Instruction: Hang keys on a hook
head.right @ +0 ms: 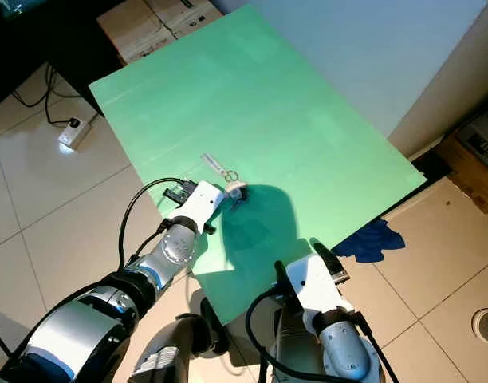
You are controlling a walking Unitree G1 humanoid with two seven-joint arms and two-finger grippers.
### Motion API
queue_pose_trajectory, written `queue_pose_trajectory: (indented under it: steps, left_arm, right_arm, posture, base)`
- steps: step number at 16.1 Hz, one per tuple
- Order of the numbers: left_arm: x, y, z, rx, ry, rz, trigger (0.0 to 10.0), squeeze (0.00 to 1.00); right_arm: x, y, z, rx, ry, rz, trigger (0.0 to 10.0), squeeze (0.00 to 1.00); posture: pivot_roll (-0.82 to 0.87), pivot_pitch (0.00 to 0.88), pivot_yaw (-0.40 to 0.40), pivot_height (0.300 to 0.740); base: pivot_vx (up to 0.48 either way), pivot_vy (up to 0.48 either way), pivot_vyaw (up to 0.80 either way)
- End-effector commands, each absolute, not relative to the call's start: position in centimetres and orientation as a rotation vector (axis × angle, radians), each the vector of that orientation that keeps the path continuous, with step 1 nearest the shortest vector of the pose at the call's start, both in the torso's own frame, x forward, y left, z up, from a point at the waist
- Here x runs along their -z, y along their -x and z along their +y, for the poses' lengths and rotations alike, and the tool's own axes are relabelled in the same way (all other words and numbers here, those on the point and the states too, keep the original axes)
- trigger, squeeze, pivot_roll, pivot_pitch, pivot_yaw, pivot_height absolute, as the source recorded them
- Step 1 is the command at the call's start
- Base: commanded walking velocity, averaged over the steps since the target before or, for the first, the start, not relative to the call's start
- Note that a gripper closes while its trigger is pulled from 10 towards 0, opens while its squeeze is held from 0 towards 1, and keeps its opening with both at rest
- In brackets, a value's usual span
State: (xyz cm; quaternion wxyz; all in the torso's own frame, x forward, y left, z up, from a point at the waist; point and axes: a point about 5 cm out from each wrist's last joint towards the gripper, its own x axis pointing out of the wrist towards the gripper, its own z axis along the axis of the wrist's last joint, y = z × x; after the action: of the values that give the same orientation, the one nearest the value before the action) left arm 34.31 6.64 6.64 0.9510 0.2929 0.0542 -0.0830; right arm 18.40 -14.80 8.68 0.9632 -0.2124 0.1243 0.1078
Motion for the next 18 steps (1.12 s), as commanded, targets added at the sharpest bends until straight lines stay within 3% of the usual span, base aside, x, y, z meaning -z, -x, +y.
queue_pose_trajectory:
  steps: [1,8,12,14,15,18]
  left_arm:
    - [-5.5,-33.7,7.2,0.162,-0.607,0.16,0.0,0.0]
    - [-6.6,-34.6,8.3,0.118,-0.546,0.137,0.0,0.0]
    - [-9.1,-36.1,9.2,0.145,-0.325,0.076,0.0,0.0]
    - [-11.4,-37.0,10.5,0.176,-0.046,-0.011,0.0,0.0]
    - [-12.0,-37.1,10.8,0.188,0.001,-0.04,0.0,0.0]
    - [-14.3,-35.6,12.5,0.313,0.157,-0.225,0.0,0.0]
  right_arm:
    - [-8.2,-17.9,-14.4,-0.238,0.422,0.282,10.0,0.0]
    - [-8.2,-19.4,-14.5,-0.218,0.425,0.254,10.0,0.0]
    - [-8.5,-21.6,-14.7,-0.188,0.423,0.193,10.0,0.0]
    - [-9.5,-23.4,-14.1,-0.187,0.395,0.125,10.0,0.0]
    - [-9.7,-23.7,-13.9,-0.188,0.385,0.112,10.0,0.0]
    - [-11.4,-24.9,-12.8,-0.217,0.307,0.03,10.0,0.0]
  posture:
    - [-0.39,0.373,0.18,0.74]
    - [-0.36,0.334,0.197,0.74]
    - [-0.3,0.236,0.199,0.74]
    - [-0.26,0.156,0.186,0.74]
    - [-0.26,0.139,0.181,0.74]
    - [-0.22,0.043,0.143,0.74]
  base:
    - [0.0,0.0,0.0]
    - [0.0,0.0,0.0]
    - [0.0,0.0,0.0]
    - [0.0,0.0,0.0]
    - [0.0,0.0,0.0]
    - [0.0,0.0,0.0]
